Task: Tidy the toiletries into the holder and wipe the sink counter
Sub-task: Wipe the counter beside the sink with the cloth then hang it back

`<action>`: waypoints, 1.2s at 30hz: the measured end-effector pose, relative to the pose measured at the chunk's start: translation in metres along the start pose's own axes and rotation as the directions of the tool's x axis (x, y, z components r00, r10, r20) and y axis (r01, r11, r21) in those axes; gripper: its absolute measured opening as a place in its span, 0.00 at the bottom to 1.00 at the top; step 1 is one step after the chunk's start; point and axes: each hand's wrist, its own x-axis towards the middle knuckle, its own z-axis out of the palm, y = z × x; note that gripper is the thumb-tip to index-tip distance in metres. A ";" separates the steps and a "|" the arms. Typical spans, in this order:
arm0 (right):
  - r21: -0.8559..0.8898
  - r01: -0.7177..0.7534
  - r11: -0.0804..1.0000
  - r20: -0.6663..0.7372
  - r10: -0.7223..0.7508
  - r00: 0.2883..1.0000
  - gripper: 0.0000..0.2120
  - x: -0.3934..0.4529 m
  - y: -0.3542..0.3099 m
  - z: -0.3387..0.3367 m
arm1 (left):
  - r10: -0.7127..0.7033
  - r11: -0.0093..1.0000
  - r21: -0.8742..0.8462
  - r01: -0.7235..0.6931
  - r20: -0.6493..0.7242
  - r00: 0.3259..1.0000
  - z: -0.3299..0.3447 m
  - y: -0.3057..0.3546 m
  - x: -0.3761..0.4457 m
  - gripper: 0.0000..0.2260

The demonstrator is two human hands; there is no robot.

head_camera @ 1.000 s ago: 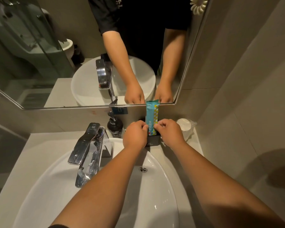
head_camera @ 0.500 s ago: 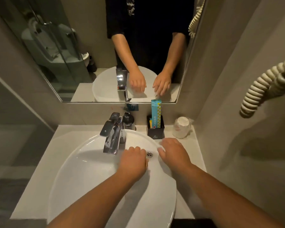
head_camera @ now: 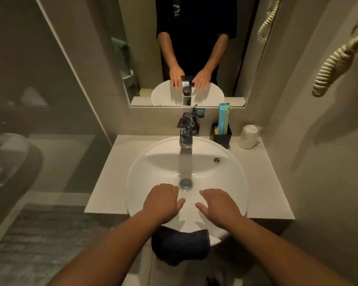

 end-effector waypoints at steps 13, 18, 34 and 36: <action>-0.053 0.077 0.996 0.091 -0.072 0.993 0.22 -0.103 -0.057 0.033 | 0.257 0.963 -0.069 -0.261 -0.053 0.965 0.043 -0.017 -0.114 0.24; -0.095 0.093 0.991 0.048 -0.089 0.995 0.25 -0.098 -0.061 0.045 | 0.271 0.963 0.003 -0.271 -0.048 0.961 0.047 -0.016 -0.120 0.27; -0.181 0.093 0.979 -0.195 -0.128 0.972 0.07 -0.098 -0.056 0.065 | 0.271 0.961 0.087 -0.263 -0.098 0.957 0.047 -0.001 -0.117 0.08; -0.141 0.115 0.983 -0.157 -0.137 0.978 0.08 -0.105 -0.056 0.050 | 0.291 0.956 0.082 -0.283 -0.113 0.950 0.036 -0.002 -0.125 0.07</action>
